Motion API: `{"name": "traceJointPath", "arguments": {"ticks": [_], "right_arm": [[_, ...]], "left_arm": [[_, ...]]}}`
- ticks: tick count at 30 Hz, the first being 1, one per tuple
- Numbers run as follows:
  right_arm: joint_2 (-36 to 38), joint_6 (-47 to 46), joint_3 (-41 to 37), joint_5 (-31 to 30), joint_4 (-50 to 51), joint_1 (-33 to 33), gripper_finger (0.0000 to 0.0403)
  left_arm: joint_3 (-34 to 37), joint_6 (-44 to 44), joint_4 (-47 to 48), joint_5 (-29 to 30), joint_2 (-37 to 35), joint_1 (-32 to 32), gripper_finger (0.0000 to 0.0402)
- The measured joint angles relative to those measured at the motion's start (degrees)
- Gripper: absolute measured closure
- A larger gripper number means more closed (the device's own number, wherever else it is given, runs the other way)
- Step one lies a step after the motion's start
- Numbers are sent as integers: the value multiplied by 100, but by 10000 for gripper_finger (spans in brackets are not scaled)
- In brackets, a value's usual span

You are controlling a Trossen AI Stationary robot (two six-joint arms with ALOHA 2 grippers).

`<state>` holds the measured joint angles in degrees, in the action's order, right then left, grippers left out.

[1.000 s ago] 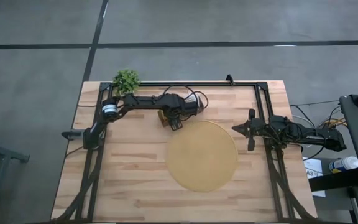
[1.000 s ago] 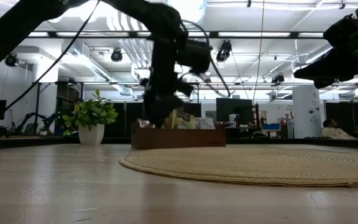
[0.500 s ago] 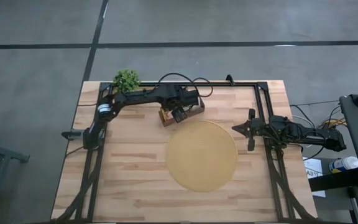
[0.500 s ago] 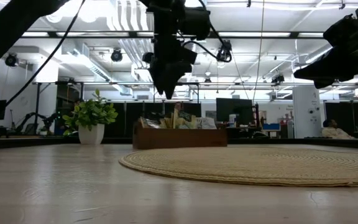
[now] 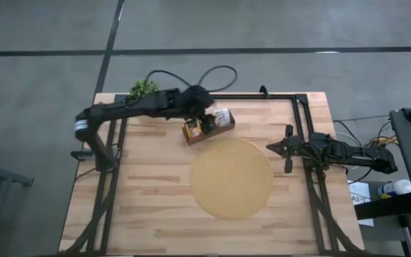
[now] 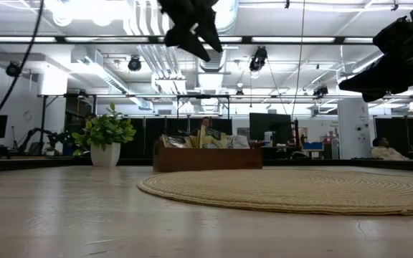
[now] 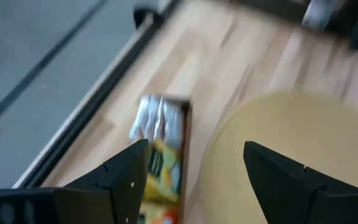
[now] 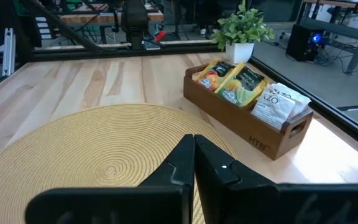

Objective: Pick & Place Tea
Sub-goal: Return to Home Position

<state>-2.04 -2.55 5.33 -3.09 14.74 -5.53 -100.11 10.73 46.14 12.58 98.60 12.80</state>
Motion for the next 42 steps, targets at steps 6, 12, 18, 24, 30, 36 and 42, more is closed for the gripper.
{"name": "traceJointPath", "arguments": {"ticks": [6, 12, 18, 24, 30, 36, 42], "right_arm": [[0, 0, 0, 2, 1, -1, 394], [0, 0, -1, 4, 2, -1, 394], [1, 0, 0, 2, 2, -1, 394], [2, 0, 0, 2, 1, 0, 394], [2, 0, 1, 2, 0, -1, 394], [2, 0, 0, 2, 2, -1, 394], [2, 0, 0, 2, 1, -1, 394]], "left_arm": [[1325, 835, -1193, -41, -1098, -1, 145], [2853, 1384, -2275, -132, -2081, -204, 145], [4520, 454, -4861, -571, -2979, -780, 145], [5469, 862, -5296, -361, -3556, -952, 145], [6357, 829, -5377, -350, -4103, -954, 145], [6962, 950, -5626, -355, -4730, -952, 145], [7346, 947, -5718, -402, -5589, -986, 145]]}}
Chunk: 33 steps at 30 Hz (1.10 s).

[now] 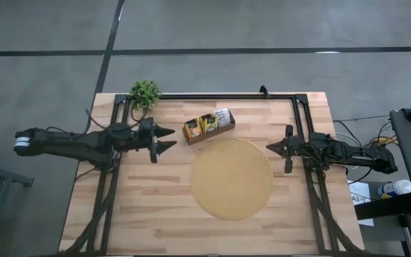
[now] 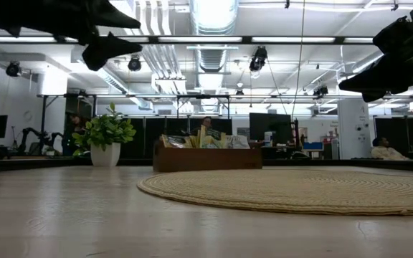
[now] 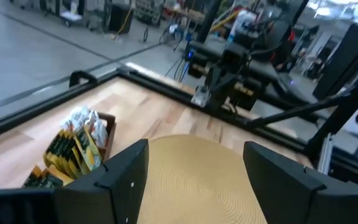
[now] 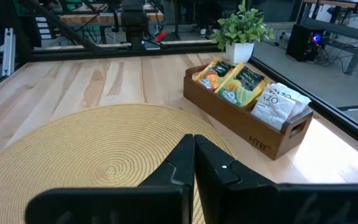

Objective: Pick & Place Tea
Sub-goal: Return to Home Position

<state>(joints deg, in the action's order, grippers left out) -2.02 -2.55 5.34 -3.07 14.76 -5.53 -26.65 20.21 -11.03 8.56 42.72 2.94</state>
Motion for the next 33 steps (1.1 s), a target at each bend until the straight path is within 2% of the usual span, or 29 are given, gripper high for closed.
{"name": "traceJointPath", "arguments": {"ticks": [5, 12, 14, 18, 21, 25, 33], "right_arm": [[0, 0, -1, 0, -1, 0, 394], [0, 0, 0, 0, -1, 1, 394], [0, 0, 0, 0, 0, 0, 394], [0, 0, -1, 0, -1, 1, 394], [0, 0, 0, 0, 0, -1, 394], [-4, 0, 1, 0, -1, -1, 394], [-2, 0, 1, -1, -1, 1, 394]], "left_arm": [[367, 0, 21, 4, -553, 0, 145], [995, 95, -23, -157, -957, 1, 145], [1285, 37, -417, -331, -1032, 0, 145], [2014, 0, -2121, -525, -1168, 0, 145], [2516, 71, -2853, -577, -1280, 0, 145], [2583, 186, -2464, -619, -1457, 0, 145], [2612, -126, -2512, -722, -1876, 9, 145]]}}
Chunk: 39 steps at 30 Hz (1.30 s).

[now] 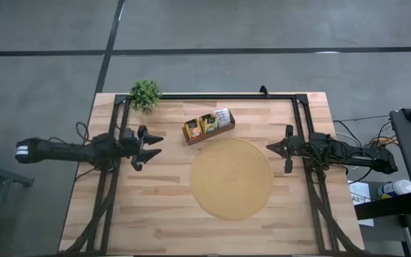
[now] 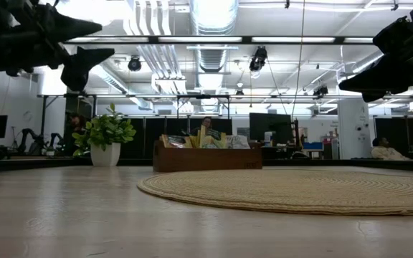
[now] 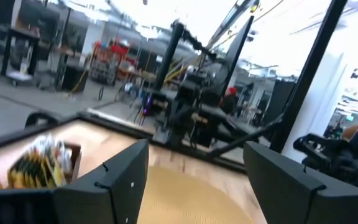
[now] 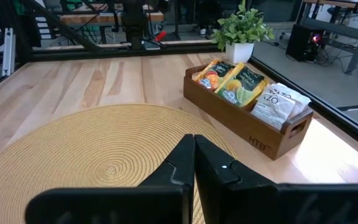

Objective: Pick & Place Tea
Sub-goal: Return to Home Position

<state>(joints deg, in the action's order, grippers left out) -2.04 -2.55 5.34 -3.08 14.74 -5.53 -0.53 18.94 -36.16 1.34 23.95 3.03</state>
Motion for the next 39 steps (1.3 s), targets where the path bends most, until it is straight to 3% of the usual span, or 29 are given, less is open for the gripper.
{"name": "traceJointPath", "arguments": {"ticks": [6, 20, 29, 39], "right_arm": [[0, 0, -2, -1, 1, 0, 394], [0, 0, 0, 1, 0, 1, 394], [1, 0, -1, 3, 2, 0, 394], [4, 0, 0, 1, 2, -1, 394]], "left_arm": [[3, -85, 544, -1, -578, 0, 145], [9, -103, 3480, -59, -2008, 0, 145], [4, -1032, 3611, -108, -2331, -2, 145], [4, -252, 3631, -104, -1962, 4, 145]]}}
